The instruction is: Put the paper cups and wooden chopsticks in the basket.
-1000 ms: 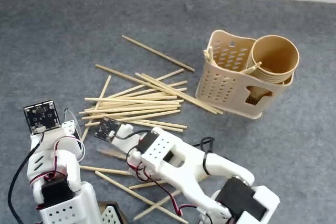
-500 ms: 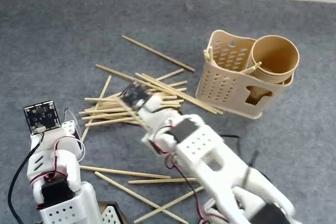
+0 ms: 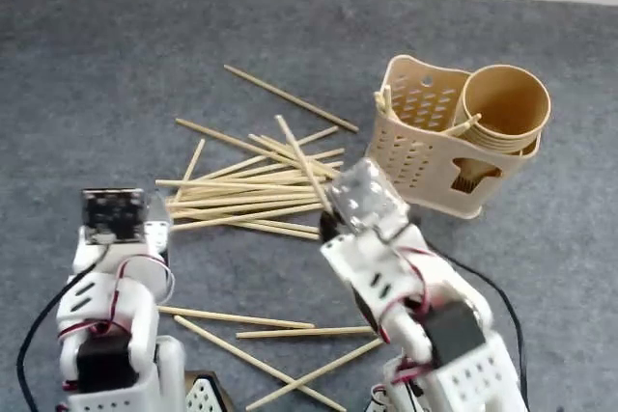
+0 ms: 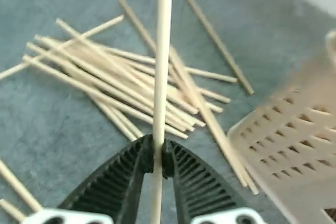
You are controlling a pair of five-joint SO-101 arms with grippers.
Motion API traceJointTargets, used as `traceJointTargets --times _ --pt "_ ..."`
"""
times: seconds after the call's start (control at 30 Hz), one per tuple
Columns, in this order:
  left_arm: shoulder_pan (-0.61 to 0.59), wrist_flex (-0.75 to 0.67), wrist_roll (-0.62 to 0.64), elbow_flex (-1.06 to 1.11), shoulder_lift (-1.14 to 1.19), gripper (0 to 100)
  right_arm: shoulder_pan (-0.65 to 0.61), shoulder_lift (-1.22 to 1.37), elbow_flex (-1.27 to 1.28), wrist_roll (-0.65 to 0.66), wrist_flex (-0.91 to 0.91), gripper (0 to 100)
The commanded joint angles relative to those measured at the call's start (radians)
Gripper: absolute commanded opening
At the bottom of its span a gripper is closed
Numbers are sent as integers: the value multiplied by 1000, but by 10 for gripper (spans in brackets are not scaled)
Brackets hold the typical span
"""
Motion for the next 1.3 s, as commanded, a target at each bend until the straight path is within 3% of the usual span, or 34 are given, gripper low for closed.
traceJointTargets --times 0.0,0.2,0.37,0.6,0.7,0.83,0.97,1.27 --pt "139 92 -91 -117 -4 129 28 -200 38 -6 8 5" --pt "303 242 -276 -137 -2 108 82 -452 116 -9 -1 5" --pt "323 279 -384 -137 28 108 156 -417 111 -91 -2 5" --pt "392 295 -531 -193 417 109 234 -447 111 -155 -2 5" --pt "483 322 -537 -278 611 120 269 -446 119 -170 -27 5" --pt "582 322 -531 -360 829 205 351 -446 119 -189 -79 5" --pt "680 322 -531 -407 1010 210 447 -446 113 -244 -87 5" --pt "891 315 -387 -539 1356 211 549 -446 111 -245 -85 5"
